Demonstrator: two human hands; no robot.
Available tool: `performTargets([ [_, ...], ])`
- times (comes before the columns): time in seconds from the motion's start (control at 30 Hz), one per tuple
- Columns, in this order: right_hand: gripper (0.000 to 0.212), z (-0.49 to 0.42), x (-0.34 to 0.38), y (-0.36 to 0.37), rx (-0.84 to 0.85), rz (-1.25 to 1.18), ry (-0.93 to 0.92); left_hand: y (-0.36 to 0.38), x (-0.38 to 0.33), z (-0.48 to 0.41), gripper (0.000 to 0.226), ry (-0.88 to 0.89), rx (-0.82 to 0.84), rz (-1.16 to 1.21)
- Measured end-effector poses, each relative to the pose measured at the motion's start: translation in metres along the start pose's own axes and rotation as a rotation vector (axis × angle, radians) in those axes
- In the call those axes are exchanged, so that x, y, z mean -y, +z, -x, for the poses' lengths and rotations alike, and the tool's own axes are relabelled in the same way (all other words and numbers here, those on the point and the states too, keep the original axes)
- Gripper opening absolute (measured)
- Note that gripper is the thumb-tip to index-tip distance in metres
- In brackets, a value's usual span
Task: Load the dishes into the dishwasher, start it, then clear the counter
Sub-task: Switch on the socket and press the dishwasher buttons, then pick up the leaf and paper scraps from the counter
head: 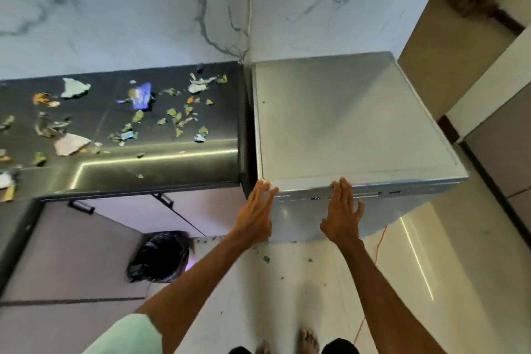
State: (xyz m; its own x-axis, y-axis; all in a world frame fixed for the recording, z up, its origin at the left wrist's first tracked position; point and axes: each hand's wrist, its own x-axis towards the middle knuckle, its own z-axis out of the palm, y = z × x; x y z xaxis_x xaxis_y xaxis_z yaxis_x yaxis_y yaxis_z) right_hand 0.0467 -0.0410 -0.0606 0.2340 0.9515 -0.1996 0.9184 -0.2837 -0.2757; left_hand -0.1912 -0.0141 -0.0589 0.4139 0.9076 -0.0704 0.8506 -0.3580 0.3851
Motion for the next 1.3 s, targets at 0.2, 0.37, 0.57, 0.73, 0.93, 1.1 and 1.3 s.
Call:
performTargets([
  [0.2, 0.096, 0.044, 0.081, -0.061, 0.151, -0.209, -0.041, -0.092, -0.021, 0.053, 0.048, -0.107, 0.085, 0.144],
  [0.37, 0.083, 0.060, 0.157, -0.075, 0.211, -0.278, -0.178, -0.149, 0.012, 0.103, 0.039, -0.172, 0.001, 0.072],
  [0.57, 0.065, 0.060, 0.225, -0.068, 0.276, -0.229, -0.331, -0.180, 0.076, 0.137, 0.035, -0.386, -0.068, 0.110],
  [0.73, 0.060, 0.024, 0.262, -0.046, 0.326, -0.231, -0.409, -0.178, 0.119, 0.128, 0.033, -0.477, -0.090, 0.118],
  [0.93, 0.056, -0.041, 0.299, -0.029, 0.345, -0.250, -0.458, -0.182, 0.161, 0.078, 0.033, -0.533, -0.086, 0.133],
  [1.1, 0.054, -0.093, 0.318, -0.023, 0.372, -0.257, -0.436, -0.193, 0.186, 0.033, 0.034, -0.591, -0.013, 0.116],
  [1.3, 0.052, -0.130, 0.332, -0.005, 0.417, -0.200, -0.411, -0.193, 0.217, 0.014, 0.034, -0.653, 0.034, 0.099],
])
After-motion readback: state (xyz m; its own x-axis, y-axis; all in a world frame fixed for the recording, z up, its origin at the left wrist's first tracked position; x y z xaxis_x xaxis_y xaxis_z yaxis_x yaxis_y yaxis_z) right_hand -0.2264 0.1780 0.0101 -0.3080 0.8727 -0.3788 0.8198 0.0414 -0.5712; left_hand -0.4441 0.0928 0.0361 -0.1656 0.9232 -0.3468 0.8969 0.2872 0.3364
